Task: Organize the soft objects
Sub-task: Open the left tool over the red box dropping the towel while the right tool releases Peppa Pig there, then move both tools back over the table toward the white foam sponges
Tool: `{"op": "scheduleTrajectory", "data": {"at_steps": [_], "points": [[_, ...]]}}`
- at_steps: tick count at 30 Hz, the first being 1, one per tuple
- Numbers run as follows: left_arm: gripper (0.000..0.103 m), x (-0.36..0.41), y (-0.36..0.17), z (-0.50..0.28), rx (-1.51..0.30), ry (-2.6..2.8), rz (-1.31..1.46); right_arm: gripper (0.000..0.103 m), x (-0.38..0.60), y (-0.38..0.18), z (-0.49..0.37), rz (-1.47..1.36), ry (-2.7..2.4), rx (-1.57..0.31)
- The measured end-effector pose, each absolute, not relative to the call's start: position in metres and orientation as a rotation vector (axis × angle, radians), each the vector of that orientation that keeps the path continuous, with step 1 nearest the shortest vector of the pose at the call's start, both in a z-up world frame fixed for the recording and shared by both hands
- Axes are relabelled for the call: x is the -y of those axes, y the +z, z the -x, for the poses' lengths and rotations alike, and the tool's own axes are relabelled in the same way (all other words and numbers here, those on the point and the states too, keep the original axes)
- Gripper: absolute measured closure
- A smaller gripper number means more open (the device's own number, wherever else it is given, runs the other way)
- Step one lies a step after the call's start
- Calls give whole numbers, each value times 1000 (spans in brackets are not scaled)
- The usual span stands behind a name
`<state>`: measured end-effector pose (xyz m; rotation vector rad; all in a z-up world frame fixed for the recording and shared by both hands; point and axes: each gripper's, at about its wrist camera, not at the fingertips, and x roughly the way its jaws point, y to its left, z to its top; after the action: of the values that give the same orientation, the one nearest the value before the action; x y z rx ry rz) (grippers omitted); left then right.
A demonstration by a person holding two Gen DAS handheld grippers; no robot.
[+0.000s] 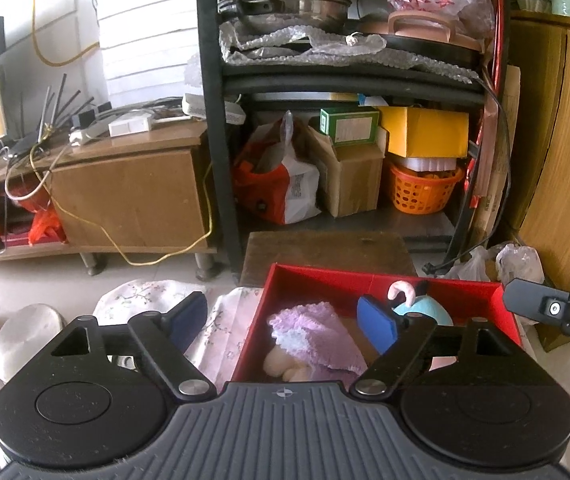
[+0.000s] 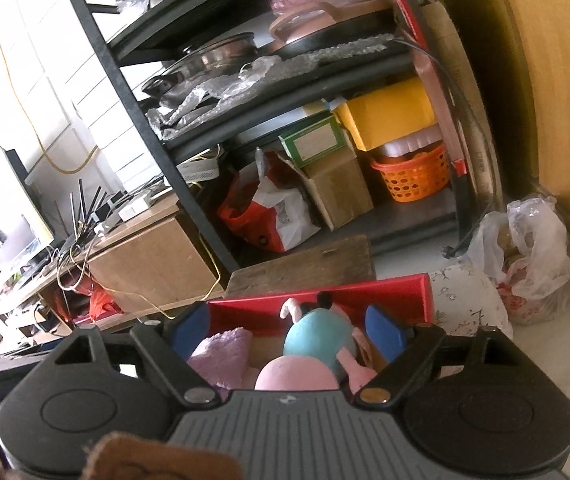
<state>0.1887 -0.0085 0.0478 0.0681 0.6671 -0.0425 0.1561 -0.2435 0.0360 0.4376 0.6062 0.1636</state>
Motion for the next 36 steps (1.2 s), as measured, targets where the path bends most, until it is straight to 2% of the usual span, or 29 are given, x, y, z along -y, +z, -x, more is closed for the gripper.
{"op": "scheduleTrajectory", "data": {"at_steps": [14,36], "points": [[17,13,42,-170,-687,-83,-152,42,243,37,-138,-413,160,-613],[14,-29,5,-117,-894,-147,-234,41,224,26,-106,-336,232,-698]]}}
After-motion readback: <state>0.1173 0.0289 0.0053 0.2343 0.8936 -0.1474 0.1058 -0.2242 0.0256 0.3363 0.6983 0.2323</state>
